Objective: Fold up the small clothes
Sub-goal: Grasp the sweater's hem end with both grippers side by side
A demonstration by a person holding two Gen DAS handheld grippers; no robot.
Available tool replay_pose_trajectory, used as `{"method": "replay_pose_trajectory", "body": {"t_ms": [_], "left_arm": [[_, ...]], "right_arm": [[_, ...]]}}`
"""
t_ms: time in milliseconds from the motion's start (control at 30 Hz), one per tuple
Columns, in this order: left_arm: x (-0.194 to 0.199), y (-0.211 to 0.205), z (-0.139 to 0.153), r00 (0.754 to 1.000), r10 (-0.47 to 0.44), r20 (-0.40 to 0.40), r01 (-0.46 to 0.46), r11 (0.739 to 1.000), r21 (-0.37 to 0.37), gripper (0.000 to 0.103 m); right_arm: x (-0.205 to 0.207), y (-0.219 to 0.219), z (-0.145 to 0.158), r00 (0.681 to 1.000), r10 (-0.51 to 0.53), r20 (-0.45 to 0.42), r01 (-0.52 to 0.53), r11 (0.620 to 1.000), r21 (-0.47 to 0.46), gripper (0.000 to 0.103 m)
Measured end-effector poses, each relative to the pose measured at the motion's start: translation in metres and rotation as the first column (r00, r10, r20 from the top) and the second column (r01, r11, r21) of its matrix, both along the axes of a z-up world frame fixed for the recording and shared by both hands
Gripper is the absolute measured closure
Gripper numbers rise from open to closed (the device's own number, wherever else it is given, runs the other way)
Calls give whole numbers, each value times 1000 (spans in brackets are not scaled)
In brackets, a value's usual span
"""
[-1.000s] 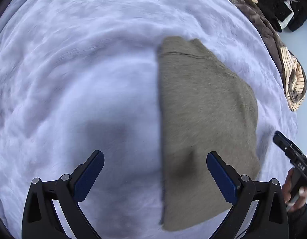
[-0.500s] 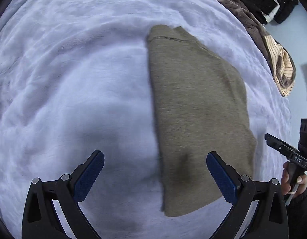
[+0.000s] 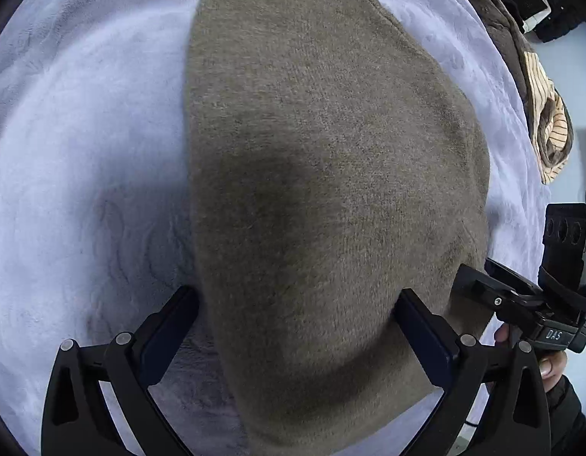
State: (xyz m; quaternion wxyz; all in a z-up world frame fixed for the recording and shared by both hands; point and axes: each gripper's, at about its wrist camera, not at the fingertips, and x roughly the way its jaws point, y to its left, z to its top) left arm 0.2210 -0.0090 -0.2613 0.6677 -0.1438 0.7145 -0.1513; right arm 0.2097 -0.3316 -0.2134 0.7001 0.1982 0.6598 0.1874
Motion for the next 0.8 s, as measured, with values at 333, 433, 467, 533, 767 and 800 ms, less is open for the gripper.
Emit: {"method": "replay_pose_trajectory", "body": {"t_ms": [333, 433, 467, 533, 767, 800], "left_arm": [[5, -27, -4, 996, -76, 36, 77, 997, -10, 0], [6, -27, -4, 996, -85, 35, 86, 996, -22, 0], [6, -25, -4, 996, -82, 34, 83, 996, -32, 0], [5, -14, -5, 997, -70, 33, 72, 996, -49, 0], [4, -12, -12, 996, -85, 29, 86, 994, -63, 0], [2, -11, -9, 996, -85, 30, 87, 995, -46, 1]], "right_arm": [[-2, 11, -10, 1000, -1, 9, 0, 998, 57, 12], [0, 11, -11, 1000, 5, -2, -5, 998, 60, 11], [1, 11, -11, 1000, 4, -8, -4, 998, 60, 11], [3, 12, -13, 1000, 5, -18, -4, 998, 61, 9], [6, 24, -13, 1000, 15, -27, -14, 1000, 14, 11], [6, 28, -12, 999, 22, -24, -22, 1000, 0, 15]]}}
